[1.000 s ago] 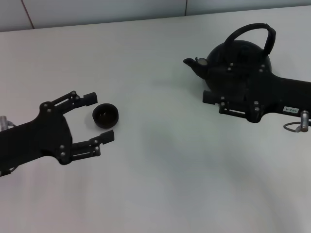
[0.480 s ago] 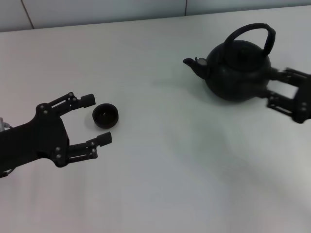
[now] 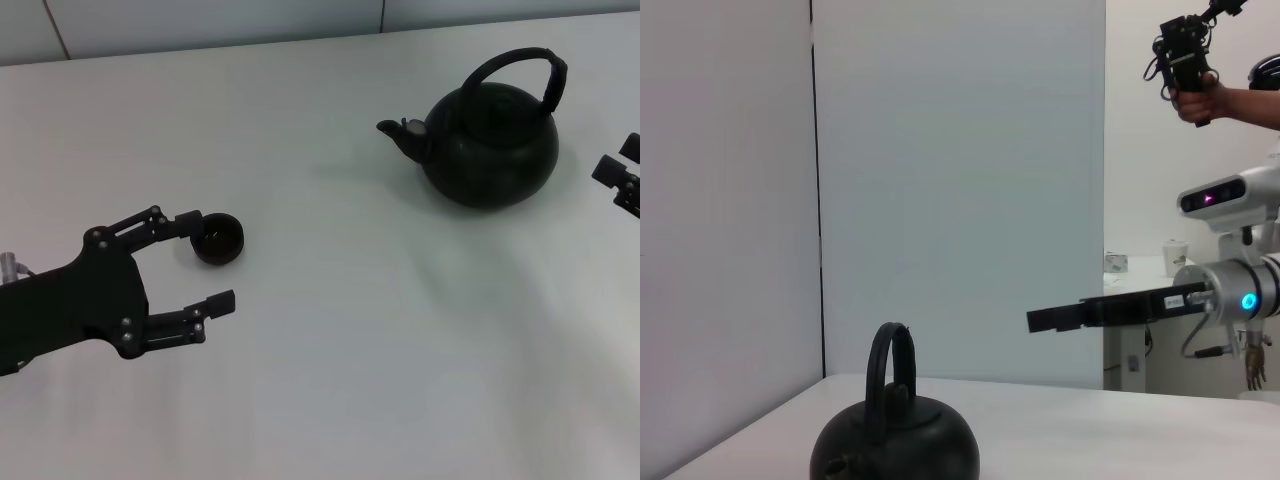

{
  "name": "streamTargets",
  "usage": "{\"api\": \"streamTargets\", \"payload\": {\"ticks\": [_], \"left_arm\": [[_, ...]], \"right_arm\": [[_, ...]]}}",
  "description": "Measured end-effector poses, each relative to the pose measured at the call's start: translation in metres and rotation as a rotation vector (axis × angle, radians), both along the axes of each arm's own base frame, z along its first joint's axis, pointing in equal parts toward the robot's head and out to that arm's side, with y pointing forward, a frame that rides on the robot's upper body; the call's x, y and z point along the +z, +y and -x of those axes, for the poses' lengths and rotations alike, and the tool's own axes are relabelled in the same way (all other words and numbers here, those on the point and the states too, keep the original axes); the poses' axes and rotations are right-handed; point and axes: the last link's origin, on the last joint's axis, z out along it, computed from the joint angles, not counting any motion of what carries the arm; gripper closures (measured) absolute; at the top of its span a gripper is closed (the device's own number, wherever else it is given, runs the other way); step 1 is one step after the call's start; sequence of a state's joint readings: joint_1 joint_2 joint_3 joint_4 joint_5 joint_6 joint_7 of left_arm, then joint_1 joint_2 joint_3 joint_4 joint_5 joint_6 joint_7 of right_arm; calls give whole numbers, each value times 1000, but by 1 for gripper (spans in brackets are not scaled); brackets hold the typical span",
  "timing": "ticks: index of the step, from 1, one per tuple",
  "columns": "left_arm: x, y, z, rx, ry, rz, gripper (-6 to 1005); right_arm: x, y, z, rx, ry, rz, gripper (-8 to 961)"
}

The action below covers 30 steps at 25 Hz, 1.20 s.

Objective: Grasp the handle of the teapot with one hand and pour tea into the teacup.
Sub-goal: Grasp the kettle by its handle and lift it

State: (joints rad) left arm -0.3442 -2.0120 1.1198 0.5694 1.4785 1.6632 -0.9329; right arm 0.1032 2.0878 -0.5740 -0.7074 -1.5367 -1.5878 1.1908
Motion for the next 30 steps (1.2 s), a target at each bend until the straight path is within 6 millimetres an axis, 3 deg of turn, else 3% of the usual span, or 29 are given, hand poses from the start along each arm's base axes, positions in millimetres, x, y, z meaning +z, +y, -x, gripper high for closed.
{"api": "streamTargets", "payload": {"ticks": [17,30], "left_arm": [[2,-6,8,24,6,2,140],[1,-7,10,33,9,0,139]], "right_arm": [[-22,57,-3,-132,-23,-18,382],[-26,74,2,-146,-24,-26,382]]}}
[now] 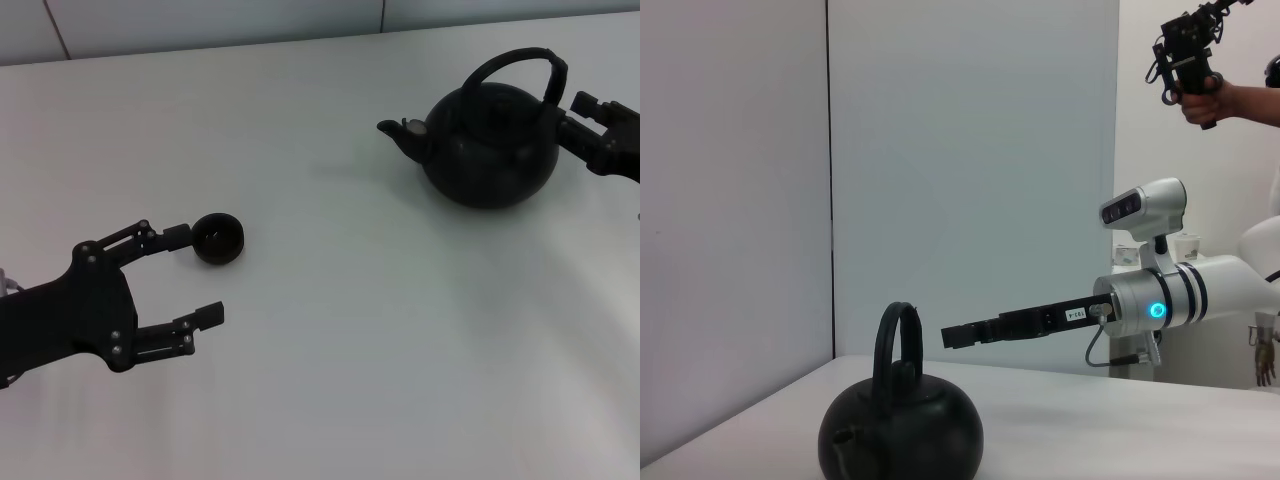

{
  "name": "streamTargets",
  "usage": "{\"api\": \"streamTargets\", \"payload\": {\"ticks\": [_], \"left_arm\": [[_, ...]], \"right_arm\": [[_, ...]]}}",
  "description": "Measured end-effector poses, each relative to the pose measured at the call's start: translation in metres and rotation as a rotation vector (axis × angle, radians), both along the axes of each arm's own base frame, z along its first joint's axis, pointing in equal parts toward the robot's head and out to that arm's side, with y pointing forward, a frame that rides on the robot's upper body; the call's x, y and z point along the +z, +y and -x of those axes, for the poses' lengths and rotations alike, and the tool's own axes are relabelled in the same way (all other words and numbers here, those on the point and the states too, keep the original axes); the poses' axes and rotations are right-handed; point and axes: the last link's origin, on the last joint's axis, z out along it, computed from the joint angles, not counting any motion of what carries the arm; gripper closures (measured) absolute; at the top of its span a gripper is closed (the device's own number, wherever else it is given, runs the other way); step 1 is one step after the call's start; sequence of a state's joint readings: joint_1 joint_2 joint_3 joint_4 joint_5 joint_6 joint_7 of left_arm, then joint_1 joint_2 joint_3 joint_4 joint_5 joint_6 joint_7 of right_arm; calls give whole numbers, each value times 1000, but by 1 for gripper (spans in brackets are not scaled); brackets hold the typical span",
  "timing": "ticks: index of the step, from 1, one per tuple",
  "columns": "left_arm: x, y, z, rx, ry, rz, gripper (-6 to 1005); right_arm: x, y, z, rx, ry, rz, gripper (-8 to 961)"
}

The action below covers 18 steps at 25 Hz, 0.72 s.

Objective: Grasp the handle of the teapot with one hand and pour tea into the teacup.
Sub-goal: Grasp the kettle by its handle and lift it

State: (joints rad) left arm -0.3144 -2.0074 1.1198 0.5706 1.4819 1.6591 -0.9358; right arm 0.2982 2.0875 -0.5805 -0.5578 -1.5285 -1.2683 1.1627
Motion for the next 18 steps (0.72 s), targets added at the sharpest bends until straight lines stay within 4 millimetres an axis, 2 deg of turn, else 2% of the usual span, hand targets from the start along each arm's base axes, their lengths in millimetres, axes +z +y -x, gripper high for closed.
{"api": "streamTargets", "payload": {"ticks": [18], "left_arm": [[-2,2,1,0,24,5,139]], "right_arm": [[7,-4,-15,-71,-30,-26,385]]}}
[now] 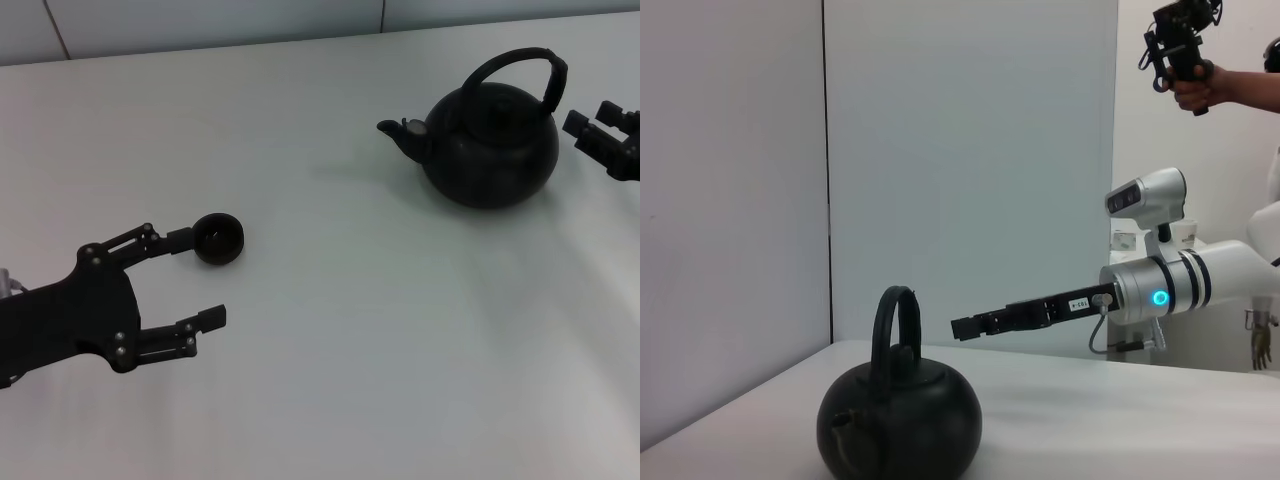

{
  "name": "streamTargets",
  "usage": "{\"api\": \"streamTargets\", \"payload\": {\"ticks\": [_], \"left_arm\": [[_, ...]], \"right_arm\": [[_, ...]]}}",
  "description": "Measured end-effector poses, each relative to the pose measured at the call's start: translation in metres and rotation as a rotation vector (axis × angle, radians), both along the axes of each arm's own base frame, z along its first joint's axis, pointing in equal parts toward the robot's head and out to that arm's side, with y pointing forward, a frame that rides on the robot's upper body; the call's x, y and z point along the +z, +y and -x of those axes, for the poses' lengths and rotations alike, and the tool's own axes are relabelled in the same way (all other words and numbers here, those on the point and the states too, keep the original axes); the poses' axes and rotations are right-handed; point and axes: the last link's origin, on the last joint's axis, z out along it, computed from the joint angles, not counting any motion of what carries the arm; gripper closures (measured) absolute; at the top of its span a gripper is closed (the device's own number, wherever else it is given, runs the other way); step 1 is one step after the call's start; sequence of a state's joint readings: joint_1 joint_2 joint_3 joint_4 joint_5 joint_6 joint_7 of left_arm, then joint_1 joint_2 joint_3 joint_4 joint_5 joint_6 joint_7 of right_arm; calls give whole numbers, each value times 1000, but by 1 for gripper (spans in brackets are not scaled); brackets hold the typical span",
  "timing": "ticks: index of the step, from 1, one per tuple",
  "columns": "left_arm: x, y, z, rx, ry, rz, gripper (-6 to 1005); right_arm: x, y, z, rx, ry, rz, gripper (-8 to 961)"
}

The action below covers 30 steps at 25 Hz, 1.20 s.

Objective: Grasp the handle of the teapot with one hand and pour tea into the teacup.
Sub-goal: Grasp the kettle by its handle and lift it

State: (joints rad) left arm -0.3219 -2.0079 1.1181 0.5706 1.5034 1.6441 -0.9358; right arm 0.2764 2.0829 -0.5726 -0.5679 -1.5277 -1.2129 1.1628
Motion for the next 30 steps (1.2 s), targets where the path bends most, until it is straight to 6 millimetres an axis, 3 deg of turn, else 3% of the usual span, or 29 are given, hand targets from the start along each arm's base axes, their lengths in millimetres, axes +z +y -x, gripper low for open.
{"api": "streamTargets", "payload": {"ticks": [12,30], "left_arm": [[0,3,-2,-5,6,-9,140],[-2,10,-1,10,29,-33,140]], "right_arm": [[3,18,2,-27,-33,-21,389],[-10,47,14,-29,-85,-17,395]]}}
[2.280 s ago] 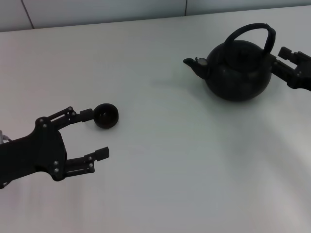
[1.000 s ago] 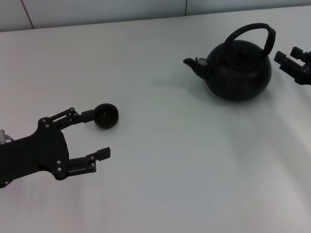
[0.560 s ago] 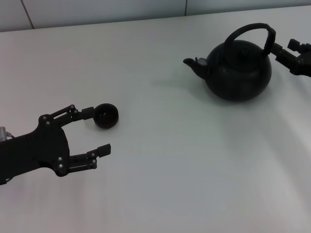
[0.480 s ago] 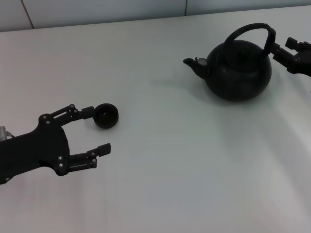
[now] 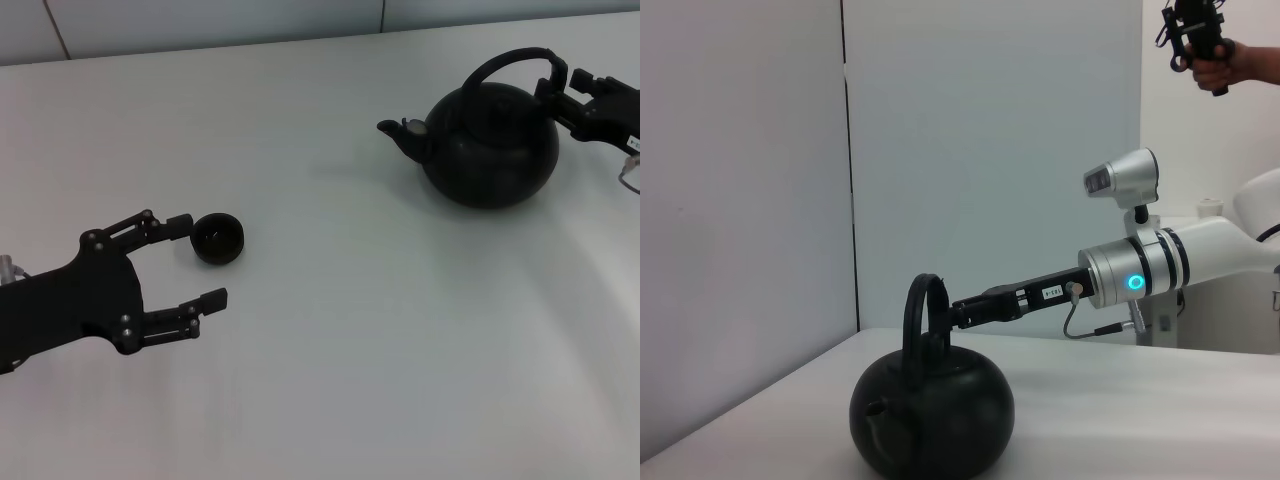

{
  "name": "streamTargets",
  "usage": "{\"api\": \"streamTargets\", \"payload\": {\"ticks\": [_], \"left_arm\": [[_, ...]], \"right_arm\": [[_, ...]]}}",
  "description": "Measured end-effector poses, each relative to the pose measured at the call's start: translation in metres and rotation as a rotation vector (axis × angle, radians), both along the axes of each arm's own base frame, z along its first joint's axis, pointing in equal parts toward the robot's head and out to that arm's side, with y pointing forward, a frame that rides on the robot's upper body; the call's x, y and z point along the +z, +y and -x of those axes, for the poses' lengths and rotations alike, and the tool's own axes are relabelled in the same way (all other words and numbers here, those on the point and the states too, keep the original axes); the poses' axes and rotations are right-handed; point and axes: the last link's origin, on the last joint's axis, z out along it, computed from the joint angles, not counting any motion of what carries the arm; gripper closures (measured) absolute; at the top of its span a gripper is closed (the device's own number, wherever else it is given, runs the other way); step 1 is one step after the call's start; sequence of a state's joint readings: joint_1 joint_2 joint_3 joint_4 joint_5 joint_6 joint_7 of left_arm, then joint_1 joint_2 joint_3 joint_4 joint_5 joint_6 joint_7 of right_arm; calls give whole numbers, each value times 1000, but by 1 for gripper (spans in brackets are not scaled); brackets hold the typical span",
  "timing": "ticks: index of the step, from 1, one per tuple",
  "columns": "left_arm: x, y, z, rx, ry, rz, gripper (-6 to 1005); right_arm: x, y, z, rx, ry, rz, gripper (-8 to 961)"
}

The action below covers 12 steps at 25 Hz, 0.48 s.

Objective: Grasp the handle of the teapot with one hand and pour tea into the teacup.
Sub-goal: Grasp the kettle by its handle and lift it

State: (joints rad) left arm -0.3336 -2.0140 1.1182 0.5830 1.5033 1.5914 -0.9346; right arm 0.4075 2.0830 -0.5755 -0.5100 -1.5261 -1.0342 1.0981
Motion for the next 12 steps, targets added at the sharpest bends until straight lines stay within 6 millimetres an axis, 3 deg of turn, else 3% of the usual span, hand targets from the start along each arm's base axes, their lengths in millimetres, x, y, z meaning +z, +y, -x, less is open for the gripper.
{"api": "streamTargets", "payload": {"ticks": [12], "left_arm": [[0,5,-2,0,10,-9,140]], "right_arm": [[-3,5,4,10,-7,9,398]]}}
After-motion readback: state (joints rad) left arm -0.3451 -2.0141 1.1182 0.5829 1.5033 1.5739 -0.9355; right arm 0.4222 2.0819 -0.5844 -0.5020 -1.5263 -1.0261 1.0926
